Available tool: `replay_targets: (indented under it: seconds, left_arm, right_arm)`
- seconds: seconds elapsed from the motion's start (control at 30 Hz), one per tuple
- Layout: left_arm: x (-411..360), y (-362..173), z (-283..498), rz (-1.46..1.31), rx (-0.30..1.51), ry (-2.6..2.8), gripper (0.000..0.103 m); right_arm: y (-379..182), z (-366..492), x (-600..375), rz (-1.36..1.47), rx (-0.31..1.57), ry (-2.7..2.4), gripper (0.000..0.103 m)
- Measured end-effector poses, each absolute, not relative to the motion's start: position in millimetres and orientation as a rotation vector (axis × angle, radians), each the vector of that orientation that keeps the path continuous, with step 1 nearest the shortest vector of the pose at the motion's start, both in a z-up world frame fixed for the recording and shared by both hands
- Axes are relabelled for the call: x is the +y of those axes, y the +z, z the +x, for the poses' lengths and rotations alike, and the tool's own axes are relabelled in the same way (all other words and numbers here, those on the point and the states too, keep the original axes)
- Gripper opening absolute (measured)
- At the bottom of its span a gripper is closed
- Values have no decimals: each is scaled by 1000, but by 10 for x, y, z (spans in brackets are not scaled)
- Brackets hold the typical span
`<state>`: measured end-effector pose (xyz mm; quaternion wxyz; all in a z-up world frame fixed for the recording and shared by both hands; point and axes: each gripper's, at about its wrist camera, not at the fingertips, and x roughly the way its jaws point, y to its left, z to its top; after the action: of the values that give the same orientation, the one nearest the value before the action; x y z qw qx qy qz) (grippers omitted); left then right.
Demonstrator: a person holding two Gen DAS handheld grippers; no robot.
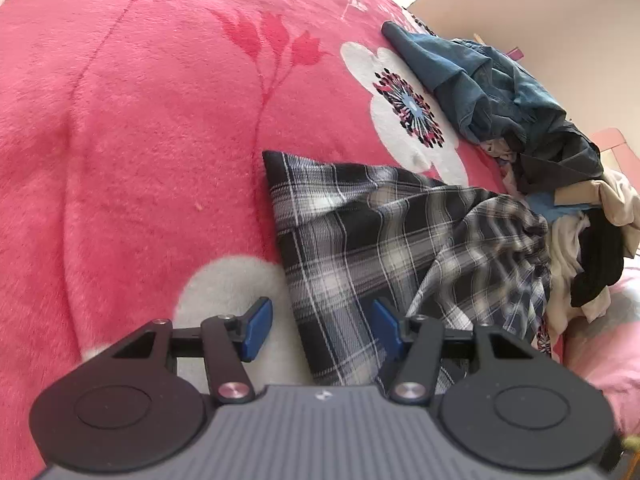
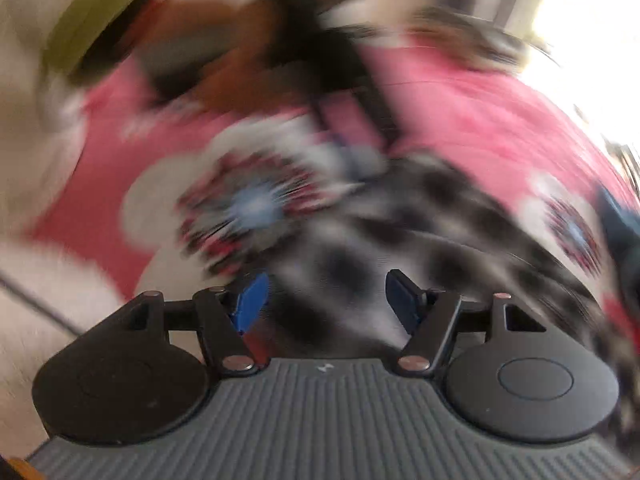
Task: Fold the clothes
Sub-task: 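Open the right gripper to release the folded trousers while the left gripper grasps the fold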
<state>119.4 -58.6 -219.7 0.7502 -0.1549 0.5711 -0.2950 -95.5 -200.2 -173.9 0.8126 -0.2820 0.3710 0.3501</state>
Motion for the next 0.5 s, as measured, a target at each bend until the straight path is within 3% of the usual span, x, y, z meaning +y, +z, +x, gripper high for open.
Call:
replay_targets:
  seconds: [0.27, 0.33, 0.37, 0.43, 0.5]
  left_arm:
    - [-543, -2336, 1360, -456, 1257, -662, 49]
    - [-536, -2362, 1363, -477, 1244, -666, 42]
    - [-533, -2375, 1360, -481, 1235, -666, 40]
    - [-561, -2385, 1345, -451, 1205, -669, 24]
    - [-595, -2391, 1334, -426, 1178, -673, 18]
  right_arm:
    - [-2073, -1137, -1592, -816, 721, 692, 72]
    - [-2078, -1068, -1590, -805, 713, 646, 75]
    - [-2058, -1032, -1597, -798, 708, 608, 74]
    - [-2028, -949, -1626, -779, 715, 526, 64]
    - [-2029, -864, -1657, -757, 742, 468, 57]
